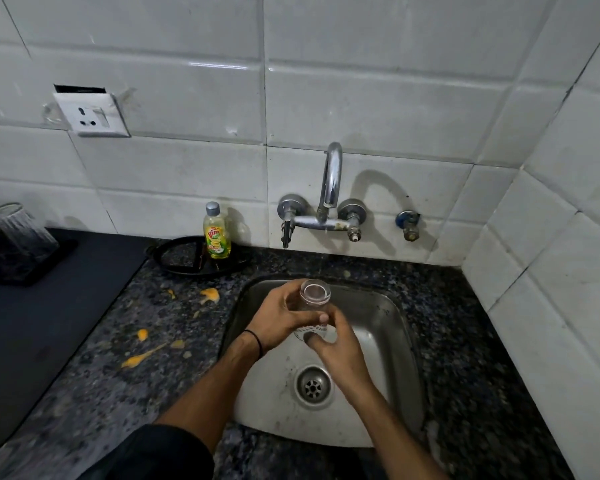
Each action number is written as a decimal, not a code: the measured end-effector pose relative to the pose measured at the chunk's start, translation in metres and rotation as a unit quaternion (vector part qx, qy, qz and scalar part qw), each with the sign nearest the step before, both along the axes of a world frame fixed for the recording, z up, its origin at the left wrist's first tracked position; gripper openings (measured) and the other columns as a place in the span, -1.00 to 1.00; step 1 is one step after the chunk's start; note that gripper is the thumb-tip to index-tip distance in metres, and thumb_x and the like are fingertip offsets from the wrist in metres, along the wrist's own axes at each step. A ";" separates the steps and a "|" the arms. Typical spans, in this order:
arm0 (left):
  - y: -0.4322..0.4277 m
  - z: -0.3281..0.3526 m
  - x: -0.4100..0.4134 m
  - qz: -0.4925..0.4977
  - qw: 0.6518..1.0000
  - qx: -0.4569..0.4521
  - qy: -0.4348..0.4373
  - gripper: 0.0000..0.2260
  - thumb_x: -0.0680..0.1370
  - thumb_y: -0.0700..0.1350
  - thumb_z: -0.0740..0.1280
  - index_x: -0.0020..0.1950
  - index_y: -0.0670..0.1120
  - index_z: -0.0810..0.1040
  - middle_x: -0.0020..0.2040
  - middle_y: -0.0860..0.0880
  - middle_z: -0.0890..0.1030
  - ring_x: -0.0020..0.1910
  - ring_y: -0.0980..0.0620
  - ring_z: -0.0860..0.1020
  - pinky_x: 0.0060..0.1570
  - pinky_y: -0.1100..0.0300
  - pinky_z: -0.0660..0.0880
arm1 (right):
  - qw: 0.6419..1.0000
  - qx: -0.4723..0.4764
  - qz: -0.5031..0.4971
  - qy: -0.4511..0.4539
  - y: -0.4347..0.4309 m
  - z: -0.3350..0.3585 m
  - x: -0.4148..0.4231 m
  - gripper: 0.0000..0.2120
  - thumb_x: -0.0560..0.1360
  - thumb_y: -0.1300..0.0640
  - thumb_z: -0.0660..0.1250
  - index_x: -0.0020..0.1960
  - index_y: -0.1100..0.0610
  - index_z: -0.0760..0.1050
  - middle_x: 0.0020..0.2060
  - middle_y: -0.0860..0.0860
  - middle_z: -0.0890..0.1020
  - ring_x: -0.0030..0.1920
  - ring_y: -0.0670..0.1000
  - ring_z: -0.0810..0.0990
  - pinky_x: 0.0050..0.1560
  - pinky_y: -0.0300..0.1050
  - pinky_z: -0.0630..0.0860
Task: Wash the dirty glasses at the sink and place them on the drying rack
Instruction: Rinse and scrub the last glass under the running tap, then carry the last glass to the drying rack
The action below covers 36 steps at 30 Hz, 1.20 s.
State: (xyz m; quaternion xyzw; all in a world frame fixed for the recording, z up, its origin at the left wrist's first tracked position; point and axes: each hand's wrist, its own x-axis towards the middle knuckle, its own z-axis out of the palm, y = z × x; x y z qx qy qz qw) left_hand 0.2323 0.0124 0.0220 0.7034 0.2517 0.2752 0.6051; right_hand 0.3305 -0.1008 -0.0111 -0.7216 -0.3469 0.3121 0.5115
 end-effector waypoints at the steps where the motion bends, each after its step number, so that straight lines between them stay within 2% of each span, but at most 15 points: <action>1: 0.000 0.001 0.000 0.001 1.000 0.004 -0.001 -0.53 0.36 -0.23 0.60 0.23 -0.11 0.60 0.09 -0.07 0.71 0.11 -0.04 0.66 0.20 -0.07 0.57 | 1.000 -0.004 0.003 -0.026 0.001 0.000 -0.001 -0.48 0.43 0.00 0.50 0.30 -0.28 0.40 0.15 -0.30 0.58 0.26 -0.14 0.53 0.31 -0.07 0.46; 3: 0.000 0.005 -0.001 0.003 1.000 0.014 0.000 -0.53 0.35 -0.21 0.61 0.23 -0.11 0.61 0.09 -0.06 0.71 0.12 -0.01 0.66 0.21 -0.01 0.56 | 0.998 -0.005 -0.002 -0.060 0.004 0.003 -0.001 -0.41 0.33 -0.18 0.53 0.28 -0.37 0.35 0.07 -0.39 0.57 0.29 -0.11 0.51 0.33 -0.04 0.44; 6: 0.000 0.011 -0.006 0.008 0.999 0.043 0.008 -0.53 0.34 -0.19 0.62 0.23 -0.11 0.62 0.08 0.00 0.71 0.11 0.09 0.66 0.19 0.16 0.55 | 0.997 0.009 0.001 -0.077 0.011 0.004 -0.001 -0.44 0.25 -0.33 0.50 0.17 -0.41 0.35 0.06 -0.33 0.60 0.30 -0.01 0.50 0.29 0.04 0.50; 9: 0.005 0.015 -0.014 0.010 0.998 0.052 0.016 -0.56 0.37 -0.16 0.60 0.21 -0.05 0.61 0.08 0.05 0.70 0.10 0.16 0.64 0.16 0.26 0.53 | 0.996 0.012 0.012 -0.092 0.017 0.004 -0.002 -0.48 0.25 -0.32 0.51 0.11 -0.45 0.35 0.06 -0.30 0.60 0.28 0.05 0.49 0.23 0.06 0.54; 12: 0.013 0.016 -0.025 0.003 0.999 0.041 0.025 -0.60 0.41 -0.16 0.57 0.20 0.05 0.58 0.10 0.06 0.69 0.10 0.17 0.64 0.14 0.28 0.53 | 0.994 0.012 0.005 -0.109 0.019 0.004 -0.007 -0.53 0.28 -0.26 0.52 0.10 -0.39 0.39 -0.02 -0.34 0.59 0.28 0.03 0.47 0.23 0.05 0.52; 16: 0.024 0.009 -0.035 -0.010 0.999 0.035 0.034 -0.57 0.44 -0.18 0.55 0.28 -0.06 0.57 0.14 -0.01 0.68 0.12 0.09 0.65 0.17 0.18 0.57 | 0.993 -0.007 -0.004 -0.120 0.019 -0.002 -0.014 -0.51 0.24 -0.30 0.49 0.10 -0.27 0.43 -0.05 -0.34 0.60 0.26 -0.03 0.50 0.30 0.07 0.45; 19: 0.032 0.001 -0.038 -0.038 0.998 0.033 0.050 -0.53 0.45 -0.16 0.54 0.34 -0.10 0.56 0.18 -0.02 0.66 0.14 0.09 0.65 0.19 0.13 0.57 | 0.994 -0.030 -0.017 -0.108 0.021 -0.007 -0.019 -0.52 0.26 -0.25 0.53 0.09 -0.20 0.46 -0.04 -0.25 0.62 0.20 -0.08 0.53 0.23 -0.09 0.47; 21: 0.040 -0.003 -0.044 -0.036 0.997 0.030 0.059 -0.54 0.47 -0.13 0.53 0.35 -0.09 0.55 0.17 -0.01 0.66 0.14 0.10 0.64 0.20 0.14 0.56 | 0.998 -0.022 -0.013 -0.061 0.026 -0.006 -0.026 -0.58 0.31 -0.11 0.59 0.08 -0.13 0.50 -0.05 -0.16 0.65 0.09 -0.11 0.59 0.07 -0.21 0.50; 23: 0.050 -0.005 -0.056 -0.032 0.998 0.004 0.048 -0.62 0.50 -0.15 0.49 0.31 -0.09 0.57 0.13 -0.06 0.68 0.11 0.08 0.65 0.17 0.17 0.57 | 0.999 -0.004 0.012 0.029 0.036 -0.001 -0.033 -0.62 0.37 0.06 0.60 0.11 -0.05 0.54 -0.04 -0.06 0.69 0.06 -0.03 0.65 0.02 -0.16 0.56; 25: 0.066 -0.004 -0.079 -0.012 0.999 -0.030 0.026 -0.71 0.54 -0.17 0.45 0.26 -0.09 0.59 0.10 -0.09 0.70 0.07 0.06 0.66 0.14 0.17 0.58 | 0.993 -0.005 0.042 0.108 0.052 0.008 -0.050 -0.60 0.38 0.12 0.59 0.17 0.01 0.56 0.01 0.01 0.72 0.05 0.04 0.68 0.01 -0.07 0.55; 28: 0.100 -0.001 -0.131 0.057 0.997 -0.038 0.018 -0.79 0.58 -0.16 0.40 0.20 -0.14 0.63 0.03 -0.06 0.70 -0.05 0.14 0.64 -0.01 0.27 0.56 | 0.968 -0.009 0.062 0.244 0.088 0.018 -0.084 -0.47 0.37 -0.01 0.48 0.30 0.10 0.51 0.09 0.15 0.71 0.08 0.18 0.70 0.03 -0.01 0.51; 30: 0.128 -0.001 -0.178 0.108 0.993 -0.028 0.022 -0.85 0.60 -0.16 0.37 0.14 -0.13 0.64 -0.02 -0.08 0.70 -0.10 0.13 0.64 -0.11 0.31 0.53 | 0.944 -0.013 0.091 0.317 0.122 0.026 -0.116 -0.41 0.35 -0.12 0.43 0.28 0.17 0.54 0.12 0.21 0.70 0.08 0.18 0.70 0.07 0.00 0.49; 32: 0.160 0.001 -0.234 0.165 0.986 -0.011 0.024 -0.88 0.61 -0.16 0.36 0.10 -0.13 0.66 -0.06 -0.07 0.71 -0.15 0.10 0.65 -0.14 0.27 0.55 | 0.917 -0.007 0.115 0.382 0.164 0.034 -0.156 -0.27 0.14 -0.25 0.59 0.16 0.16 0.61 0.13 0.22 0.69 0.02 0.11 0.72 0.06 -0.01 0.48; 34: 0.191 0.000 -0.289 0.238 0.971 -0.014 0.021 -0.89 0.61 -0.19 0.35 0.06 -0.13 0.67 -0.10 -0.06 0.73 -0.20 0.08 0.65 -0.15 0.22 0.57 | 0.891 0.005 0.123 0.436 0.210 0.040 -0.199 -0.11 -0.09 -0.23 0.68 0.12 0.14 0.53 0.14 0.21 0.69 -0.02 0.08 0.72 0.00 -0.02 0.48; 36: 0.212 0.001 -0.331 0.308 0.950 -0.030 0.026 -0.87 0.61 -0.25 0.31 0.01 -0.16 0.66 -0.12 -0.10 0.72 -0.24 0.07 0.63 -0.24 0.31 0.51 | 0.871 0.018 0.123 0.476 0.246 0.047 -0.231 -0.11 -0.10 -0.17 0.70 0.12 0.12 0.49 0.17 0.20 0.68 0.00 0.08 0.70 -0.06 -0.06 0.47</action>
